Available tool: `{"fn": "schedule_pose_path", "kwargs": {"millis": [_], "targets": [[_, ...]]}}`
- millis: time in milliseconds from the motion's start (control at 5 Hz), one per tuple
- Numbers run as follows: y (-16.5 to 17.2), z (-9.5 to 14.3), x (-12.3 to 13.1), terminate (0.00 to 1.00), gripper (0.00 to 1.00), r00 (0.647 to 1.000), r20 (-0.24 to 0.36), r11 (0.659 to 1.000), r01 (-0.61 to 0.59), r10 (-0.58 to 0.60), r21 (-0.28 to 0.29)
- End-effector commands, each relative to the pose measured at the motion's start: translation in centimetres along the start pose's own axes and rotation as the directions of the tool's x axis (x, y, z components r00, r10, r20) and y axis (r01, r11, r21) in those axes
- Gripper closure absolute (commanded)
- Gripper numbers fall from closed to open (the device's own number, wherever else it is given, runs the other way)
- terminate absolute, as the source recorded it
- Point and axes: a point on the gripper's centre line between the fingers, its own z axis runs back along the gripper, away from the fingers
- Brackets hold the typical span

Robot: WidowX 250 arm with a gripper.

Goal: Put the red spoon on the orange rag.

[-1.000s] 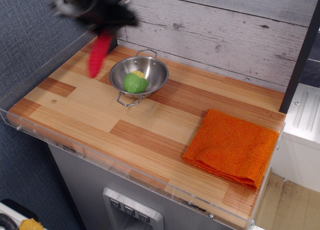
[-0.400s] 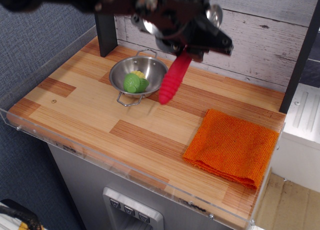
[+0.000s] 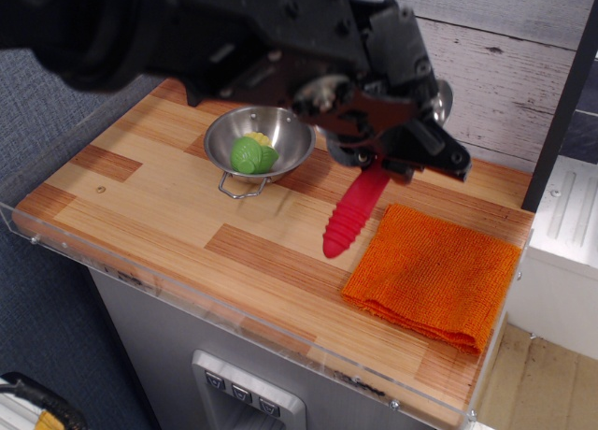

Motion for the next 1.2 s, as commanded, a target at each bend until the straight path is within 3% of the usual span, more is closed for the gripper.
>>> {"fn": "schedule_pose_path", "kwargs": {"millis": [0, 400, 1000], "targets": [[0.8, -1.5, -2.2, 0.0, 1.0, 0.999, -0.042, 1.0, 0.005, -0.005, 0.005], [1.8, -4.1, -4.0, 0.0, 1.0, 0.996, -0.091, 1.0, 0.011, -0.008, 0.026], [0.3, -6.2, -4.5, 0.0, 1.0, 0.992, -0.118, 0.998, 0.055, -0.054, 0.01]]}}
